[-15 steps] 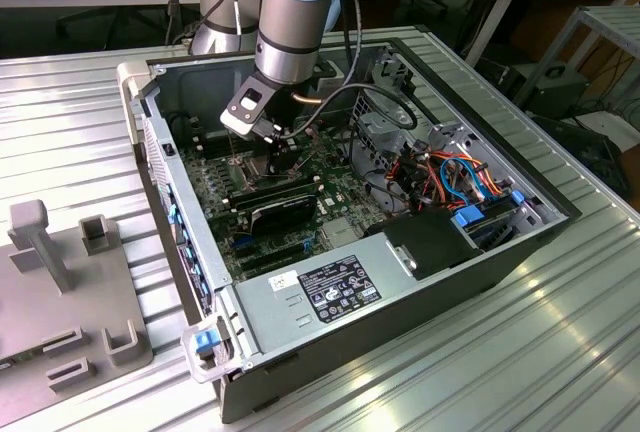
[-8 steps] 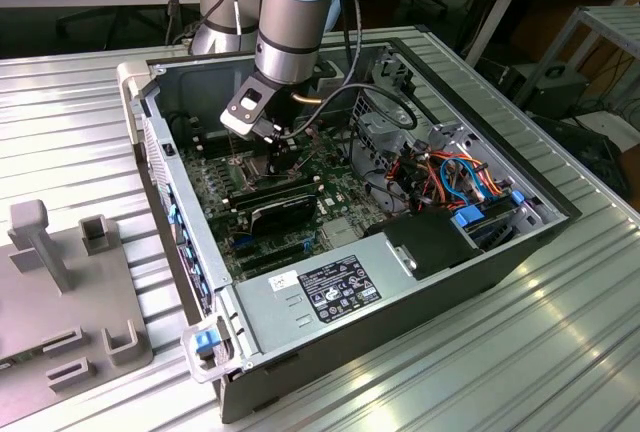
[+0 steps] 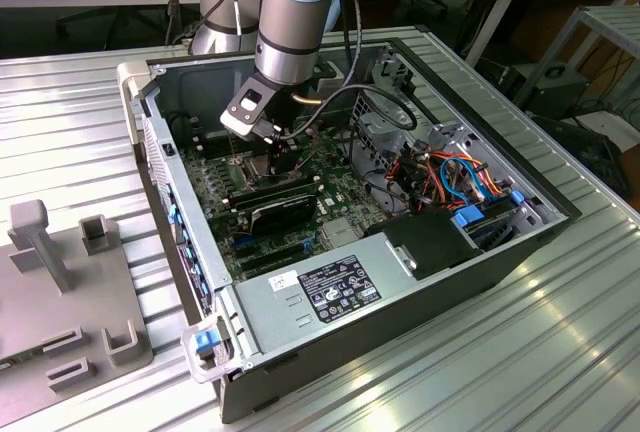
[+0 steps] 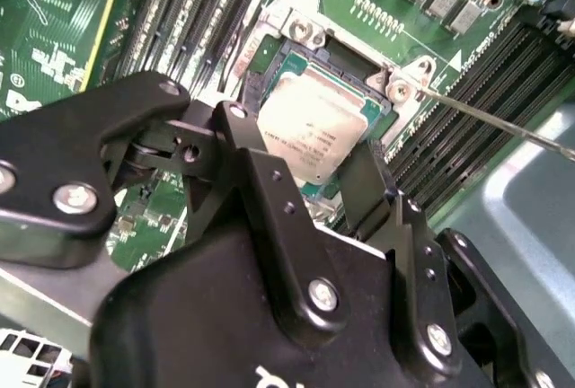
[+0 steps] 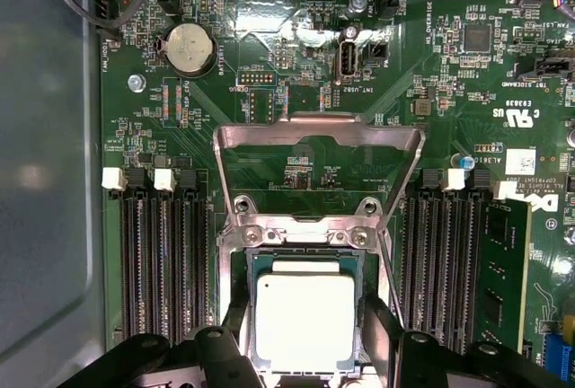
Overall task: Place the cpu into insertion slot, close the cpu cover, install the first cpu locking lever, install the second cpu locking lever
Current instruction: 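Place the cpu into insertion slot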
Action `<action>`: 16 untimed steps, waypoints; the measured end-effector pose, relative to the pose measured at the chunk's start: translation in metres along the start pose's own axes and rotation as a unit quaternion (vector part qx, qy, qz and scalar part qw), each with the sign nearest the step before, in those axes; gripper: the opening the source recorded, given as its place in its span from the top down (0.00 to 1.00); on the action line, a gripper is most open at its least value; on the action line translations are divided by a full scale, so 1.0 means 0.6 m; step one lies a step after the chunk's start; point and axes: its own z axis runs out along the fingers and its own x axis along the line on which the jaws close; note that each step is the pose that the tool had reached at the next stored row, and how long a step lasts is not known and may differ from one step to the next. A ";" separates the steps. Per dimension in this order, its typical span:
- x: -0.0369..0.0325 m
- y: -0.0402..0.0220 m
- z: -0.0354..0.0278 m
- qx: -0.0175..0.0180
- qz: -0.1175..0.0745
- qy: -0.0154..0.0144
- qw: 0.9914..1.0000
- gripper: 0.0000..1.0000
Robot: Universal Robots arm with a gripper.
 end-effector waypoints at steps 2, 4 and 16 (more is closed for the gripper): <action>0.000 0.000 0.000 0.000 0.000 0.000 1.000 0.38; 0.000 0.000 -0.003 0.000 0.000 0.000 1.000 0.38; 0.000 -0.001 -0.037 0.008 0.000 0.000 1.000 0.58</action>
